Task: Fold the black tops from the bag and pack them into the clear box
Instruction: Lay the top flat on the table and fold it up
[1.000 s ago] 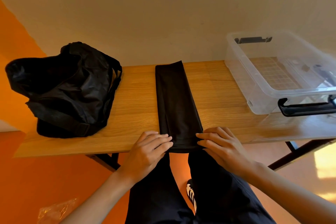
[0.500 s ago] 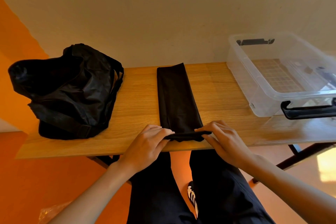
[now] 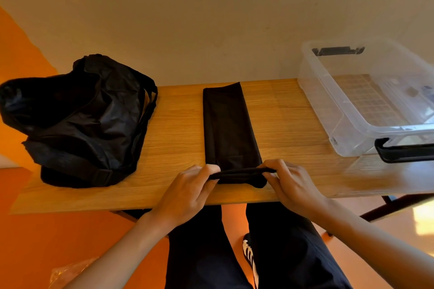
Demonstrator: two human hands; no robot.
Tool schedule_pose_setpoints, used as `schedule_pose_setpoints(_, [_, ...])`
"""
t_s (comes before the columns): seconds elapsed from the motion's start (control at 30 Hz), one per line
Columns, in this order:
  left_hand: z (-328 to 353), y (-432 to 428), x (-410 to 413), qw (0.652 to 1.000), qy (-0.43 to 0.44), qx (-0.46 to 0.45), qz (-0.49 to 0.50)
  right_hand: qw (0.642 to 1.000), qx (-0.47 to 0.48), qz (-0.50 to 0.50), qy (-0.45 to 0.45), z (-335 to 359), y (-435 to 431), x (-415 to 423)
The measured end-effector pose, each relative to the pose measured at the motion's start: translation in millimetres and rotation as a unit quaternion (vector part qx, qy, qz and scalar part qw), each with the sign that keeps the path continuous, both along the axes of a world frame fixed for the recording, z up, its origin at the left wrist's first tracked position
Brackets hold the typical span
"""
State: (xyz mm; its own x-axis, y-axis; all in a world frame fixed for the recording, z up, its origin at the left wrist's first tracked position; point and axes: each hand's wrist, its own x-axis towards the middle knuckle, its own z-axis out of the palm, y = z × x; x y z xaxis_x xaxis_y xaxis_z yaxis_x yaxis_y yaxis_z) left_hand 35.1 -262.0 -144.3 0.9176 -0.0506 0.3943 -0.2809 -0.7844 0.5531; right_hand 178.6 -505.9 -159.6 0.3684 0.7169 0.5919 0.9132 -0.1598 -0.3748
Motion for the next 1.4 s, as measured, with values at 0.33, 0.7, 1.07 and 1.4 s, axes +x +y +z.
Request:
schedule_pose_setpoints(0.33, [-10, 1, -19, 0.959, -0.092, 0.2, -0.176, 0.985, -0.076, 0.122, -0.099, -9, -24, -12])
schedule_pose_setpoints(0.7, [-35, 5, -15, 0.937, -0.114, 0.302, -0.137, 0.945, -0.199, 0.041, -0.256, -27, -31, -9])
schedule_pose_setpoints(1.07, [-38, 7, -21, 0.936, -0.117, 0.305, -0.134, 0.948, -0.158, 0.043, -0.273, -32, -32, -12])
schedule_pose_setpoints(1.4, [-40, 9, -23, 0.944, -0.13, 0.274, -0.132, 0.96, -0.127, 0.039, -0.248, -32, -30, -12])
